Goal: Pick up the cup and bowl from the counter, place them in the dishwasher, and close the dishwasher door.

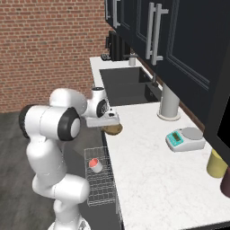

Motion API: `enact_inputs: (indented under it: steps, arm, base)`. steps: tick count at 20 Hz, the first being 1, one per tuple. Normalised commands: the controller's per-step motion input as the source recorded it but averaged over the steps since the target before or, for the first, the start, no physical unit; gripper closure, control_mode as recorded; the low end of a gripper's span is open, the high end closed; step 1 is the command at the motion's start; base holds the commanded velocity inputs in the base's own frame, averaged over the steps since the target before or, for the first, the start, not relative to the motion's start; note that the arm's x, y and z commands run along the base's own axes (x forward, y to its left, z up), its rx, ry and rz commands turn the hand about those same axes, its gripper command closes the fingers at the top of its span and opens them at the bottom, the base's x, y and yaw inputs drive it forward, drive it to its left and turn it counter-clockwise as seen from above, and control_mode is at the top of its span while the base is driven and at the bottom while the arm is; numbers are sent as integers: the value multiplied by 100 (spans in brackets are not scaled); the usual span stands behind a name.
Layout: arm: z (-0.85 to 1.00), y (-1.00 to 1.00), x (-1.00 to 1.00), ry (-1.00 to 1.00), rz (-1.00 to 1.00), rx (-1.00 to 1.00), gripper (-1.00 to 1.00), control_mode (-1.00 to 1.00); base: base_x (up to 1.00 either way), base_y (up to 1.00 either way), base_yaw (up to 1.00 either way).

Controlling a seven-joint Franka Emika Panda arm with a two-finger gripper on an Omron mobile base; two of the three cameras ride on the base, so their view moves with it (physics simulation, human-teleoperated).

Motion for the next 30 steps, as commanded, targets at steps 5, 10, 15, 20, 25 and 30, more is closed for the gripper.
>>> enact_inputs:
  steps: [5, 10, 15, 20, 25, 30]
  arm:
    - [8, 54, -99, 0, -16, 10, 100, -100]
    - [-10, 49, -56, 10, -9, 10, 100, -100]
    - [-53, 48, -6, 17, -1, 2, 100, -100]
    - [-78, 39, 18, 15, -1, -2, 100, -100]
    - [-89, 26, 20, 17, -1, -1, 100, -100]
    - [-93, 11, 21, 18, 0, -1, 100, -100]
  base:
    - [0, 0, 0]
    - [0, 0, 0]
    - [0, 0, 0]
    - [0, 0, 0]
    - [0, 0, 0]
    - [0, 0, 0]
